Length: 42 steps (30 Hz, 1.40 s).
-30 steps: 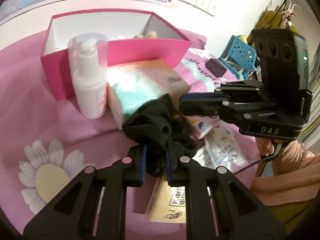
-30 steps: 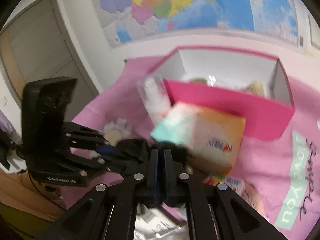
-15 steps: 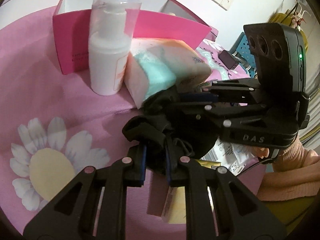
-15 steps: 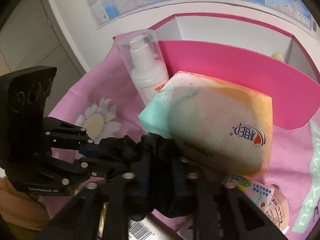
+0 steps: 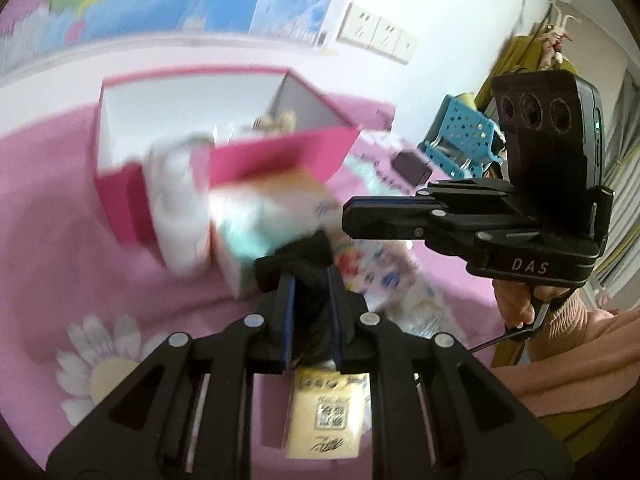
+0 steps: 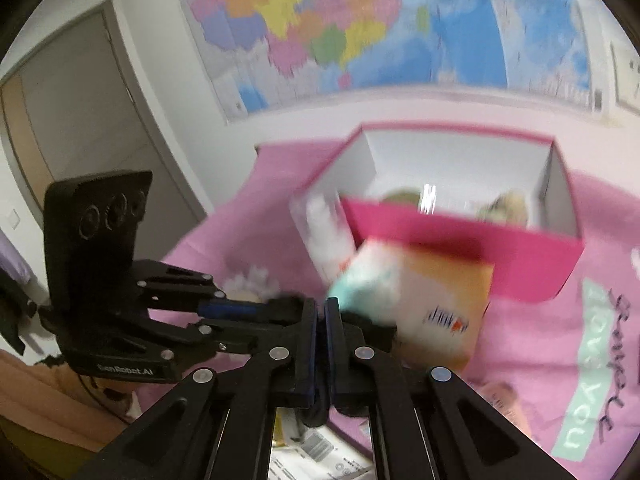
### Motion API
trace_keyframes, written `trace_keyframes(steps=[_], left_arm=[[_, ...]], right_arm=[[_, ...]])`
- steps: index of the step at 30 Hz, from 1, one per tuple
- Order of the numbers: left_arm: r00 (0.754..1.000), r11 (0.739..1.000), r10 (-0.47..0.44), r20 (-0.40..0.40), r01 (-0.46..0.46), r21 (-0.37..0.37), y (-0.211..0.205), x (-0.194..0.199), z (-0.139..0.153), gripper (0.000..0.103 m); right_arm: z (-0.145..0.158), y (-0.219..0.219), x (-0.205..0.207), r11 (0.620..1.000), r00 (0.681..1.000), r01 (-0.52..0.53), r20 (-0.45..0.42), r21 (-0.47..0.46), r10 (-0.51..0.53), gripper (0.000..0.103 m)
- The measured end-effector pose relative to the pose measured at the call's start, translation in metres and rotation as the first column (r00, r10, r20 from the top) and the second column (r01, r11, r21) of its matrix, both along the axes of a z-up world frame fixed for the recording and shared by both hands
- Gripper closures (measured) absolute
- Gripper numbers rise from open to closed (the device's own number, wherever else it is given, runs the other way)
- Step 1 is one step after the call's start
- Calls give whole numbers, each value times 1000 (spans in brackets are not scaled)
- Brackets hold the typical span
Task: Organize soft objects
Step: 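Grasp the black cloth item with the right gripper and lift it, then carry the black cloth over the pink box and open the right gripper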
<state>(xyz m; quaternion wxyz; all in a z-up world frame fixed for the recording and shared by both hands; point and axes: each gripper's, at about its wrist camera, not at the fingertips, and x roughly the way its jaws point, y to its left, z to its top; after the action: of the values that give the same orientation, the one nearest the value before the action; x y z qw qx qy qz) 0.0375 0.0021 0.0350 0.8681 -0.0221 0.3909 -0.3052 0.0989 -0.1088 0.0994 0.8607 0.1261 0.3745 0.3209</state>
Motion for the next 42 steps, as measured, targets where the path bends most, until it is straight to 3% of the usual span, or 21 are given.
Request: trace_keyframes(steps=[3, 7, 9, 10, 12, 16, 21, 22, 23, 24, 27, 31, 35, 42], left_arm=[[998, 1000, 1, 59, -2, 10, -3, 5, 22, 87], [995, 999, 8, 102, -12, 34, -4, 10, 36, 87], [995, 998, 41, 94, -45, 50, 0, 12, 32, 86], [995, 997, 48, 86, -53, 51, 4, 11, 27, 84], [997, 997, 67, 27, -68, 46, 16, 13, 12, 59], [994, 994, 94, -55, -92, 51, 32, 7, -17, 56], [986, 995, 80, -148, -69, 78, 31, 5, -51, 53], [984, 995, 79, -161, -67, 80, 29, 7, -56, 53], [983, 994, 78, -167, -64, 85, 26, 9, -61, 56], [984, 995, 68, -167, -55, 85, 23, 10, -64, 69], [982, 997, 59, -179, -48, 66, 18, 15, -64, 82], [990, 999, 48, -136, -44, 26, 17, 16, -43, 85], [999, 999, 34, -34, -34, 2, 11, 12, -2, 86], [993, 997, 54, 100, -59, 44, 4, 32, 53, 85]], right_arm=[[18, -7, 5, 1000, 998, 19, 52, 17, -20, 100], [12, -10, 15, 1000, 1000, 5, 13, -4, -5, 97], [-9, -5, 18, 999, 998, -29, -55, -18, 28, 78], [-18, -3, 19, 999, 995, -42, -89, -18, 40, 61], [-35, 6, 20, 997, 990, -60, -129, -57, 52, 57], [-65, 24, 21, 991, 980, -83, -189, -107, 62, 54], [-72, 30, 21, 995, 985, -49, -168, -87, 34, 55], [-73, 31, 21, 996, 986, -45, -165, -83, 31, 61], [-73, 31, 21, 995, 987, -40, -158, -86, 26, 78], [-73, 32, 20, 994, 989, -38, -148, -99, 23, 86], [-68, 28, 17, 995, 990, -36, -141, -89, 23, 94], [-43, 15, 13, 999, 995, -23, -95, -43, 19, 96], [-10, -1, 13, 1000, 1000, 6, -20, -5, -6, 96], [37, -15, 36, 999, 994, 43, 99, -5, -42, 96]])
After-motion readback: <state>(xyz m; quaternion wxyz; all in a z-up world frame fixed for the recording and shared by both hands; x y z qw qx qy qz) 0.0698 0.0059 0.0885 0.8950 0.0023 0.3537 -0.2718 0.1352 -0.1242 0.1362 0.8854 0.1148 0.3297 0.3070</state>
